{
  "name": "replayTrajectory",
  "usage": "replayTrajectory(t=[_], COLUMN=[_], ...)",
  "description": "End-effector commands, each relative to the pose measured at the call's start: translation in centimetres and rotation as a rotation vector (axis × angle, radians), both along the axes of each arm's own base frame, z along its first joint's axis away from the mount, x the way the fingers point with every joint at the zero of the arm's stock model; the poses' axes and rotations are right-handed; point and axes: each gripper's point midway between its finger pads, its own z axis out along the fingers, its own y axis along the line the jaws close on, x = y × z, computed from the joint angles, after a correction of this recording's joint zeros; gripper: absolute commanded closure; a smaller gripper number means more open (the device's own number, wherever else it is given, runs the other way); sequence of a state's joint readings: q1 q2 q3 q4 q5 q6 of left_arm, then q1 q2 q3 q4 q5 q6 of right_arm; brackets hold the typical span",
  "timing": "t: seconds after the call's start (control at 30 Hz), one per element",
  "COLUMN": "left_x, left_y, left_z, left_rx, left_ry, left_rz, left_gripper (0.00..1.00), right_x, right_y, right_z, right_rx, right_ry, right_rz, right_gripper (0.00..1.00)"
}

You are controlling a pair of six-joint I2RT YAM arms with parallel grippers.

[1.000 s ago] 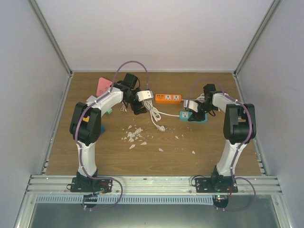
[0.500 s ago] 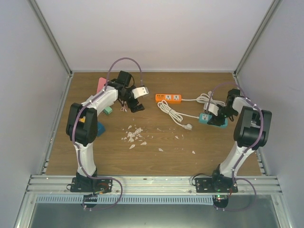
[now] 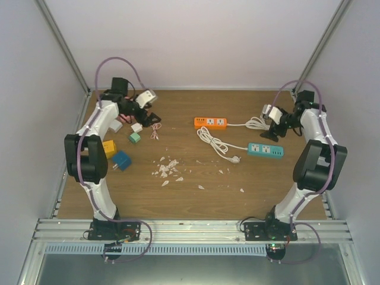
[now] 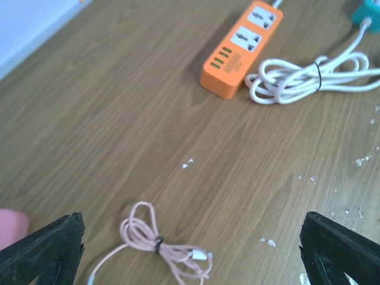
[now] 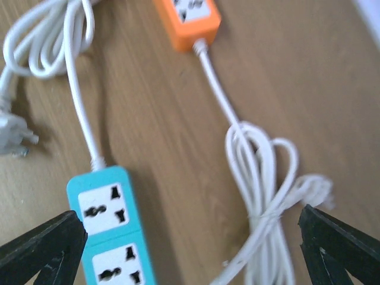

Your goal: Pull the plug off the socket

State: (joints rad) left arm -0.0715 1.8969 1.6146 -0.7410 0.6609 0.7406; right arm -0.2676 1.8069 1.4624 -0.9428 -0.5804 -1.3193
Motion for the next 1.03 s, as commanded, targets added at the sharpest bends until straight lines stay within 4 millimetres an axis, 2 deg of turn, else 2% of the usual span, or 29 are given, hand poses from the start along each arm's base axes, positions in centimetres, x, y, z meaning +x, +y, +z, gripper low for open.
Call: replayTrajectory(t=[0.0,0.07,0.23,0.33,0.4,0.47,0.5,0.6,0.8,1.0], left_x=[-1.0,-1.1,-1.5,-2.3,-3.1,-4.0,-4.7,-6.1,-8.1,-8.4], left_y=[3.0,4.9,9.3,10.7,11.1,11.3,11.3,11.1,10.8,10.8], left_z=[5.0,5.4,5.1,4.3,3.7,3.0,2.1,1.1,-1.4,-1.2], left_rx=[-0.161,-0.197,-0.254,-0.252,-0.237,-0.218,-0.213,-0.212,-0.202,-0.207], left_ry=[-0.007,-0.001,0.017,0.008,-0.007,-0.027,-0.017,-0.017,0.01,-0.032], left_rz=[0.021,0.068,0.238,0.314,0.353,0.389,0.403,0.424,0.439,0.458], left_gripper=[0.01,0.01,0.01,0.01,0.01,0.01,0.01,0.01,0.01,0.01], right_x=[0.4,0.6,0.5,0.1,-0.6,-1.4,-1.7,-2.9,-4.7,-5.2], right_y=[1.9,2.4,3.4,4.0,4.4,4.7,4.8,5.2,5.9,6.1], right_z=[5.4,6.7,9.6,10.4,10.2,8.9,8.5,7.1,5.2,5.2], right_rx=[0.169,0.216,0.346,0.414,0.447,0.472,0.481,0.507,0.533,0.542], right_ry=[-0.057,-0.084,-0.124,-0.155,-0.164,-0.143,-0.139,-0.105,-0.06,-0.067], right_rz=[-0.043,-0.065,-0.138,-0.167,-0.186,-0.21,-0.216,-0.235,-0.256,-0.255], right_gripper=[0.0,0.0,0.0,0.0,0.0,0.0,0.0,0.0,0.0,0.0])
